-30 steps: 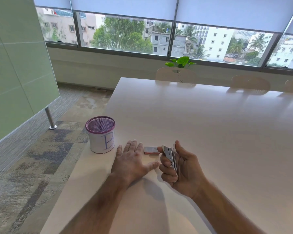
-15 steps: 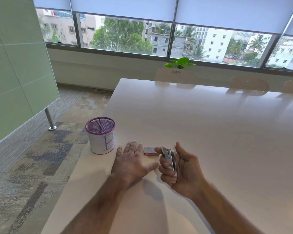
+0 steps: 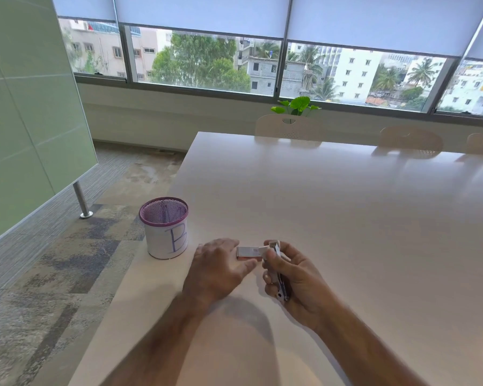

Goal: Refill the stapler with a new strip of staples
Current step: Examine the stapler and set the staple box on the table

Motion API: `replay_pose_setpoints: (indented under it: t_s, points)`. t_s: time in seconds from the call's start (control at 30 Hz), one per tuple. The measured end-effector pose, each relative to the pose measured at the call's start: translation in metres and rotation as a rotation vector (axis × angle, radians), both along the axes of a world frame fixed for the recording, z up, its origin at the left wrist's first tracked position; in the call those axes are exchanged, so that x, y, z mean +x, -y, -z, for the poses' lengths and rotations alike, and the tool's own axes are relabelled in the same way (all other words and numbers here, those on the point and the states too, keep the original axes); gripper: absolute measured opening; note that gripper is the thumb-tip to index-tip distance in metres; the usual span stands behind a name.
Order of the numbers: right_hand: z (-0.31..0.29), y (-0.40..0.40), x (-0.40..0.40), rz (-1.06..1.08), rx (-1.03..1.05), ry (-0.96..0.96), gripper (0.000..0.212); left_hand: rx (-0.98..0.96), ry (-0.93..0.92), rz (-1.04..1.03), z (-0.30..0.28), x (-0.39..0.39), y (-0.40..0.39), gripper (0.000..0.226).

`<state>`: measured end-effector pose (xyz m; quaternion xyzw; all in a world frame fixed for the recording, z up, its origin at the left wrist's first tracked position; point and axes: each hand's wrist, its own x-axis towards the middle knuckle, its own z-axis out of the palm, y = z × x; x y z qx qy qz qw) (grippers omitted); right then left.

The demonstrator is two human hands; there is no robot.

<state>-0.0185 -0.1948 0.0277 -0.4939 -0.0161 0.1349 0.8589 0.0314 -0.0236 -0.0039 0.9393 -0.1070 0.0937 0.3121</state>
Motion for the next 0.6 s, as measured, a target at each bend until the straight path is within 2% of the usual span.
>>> replay_pose_setpoints:
  t_s: [0.17, 0.27, 0.43, 0.6]
  points:
    - [-0.002, -0.002, 0.002, 0.029, 0.028, -0.031, 0.035, -0.605, -0.088, 0.040, -0.006, -0.002, 0.005, 0.019]
    - [-0.001, -0.002, 0.004, 0.054, 0.029, -0.076, 0.035, -0.882, -0.178, 0.124, -0.010, -0.007, 0.013, 0.015]
    - [-0.002, 0.001, 0.004, 0.090, -0.025, -0.080, 0.049, -1.016, -0.205, 0.182, -0.019, -0.016, 0.018, 0.015]
    - [-0.005, -0.005, -0.001, 0.146, -0.085, 0.018, 0.046, -1.045, -0.161, 0.224, -0.024, -0.023, 0.021, 0.028]
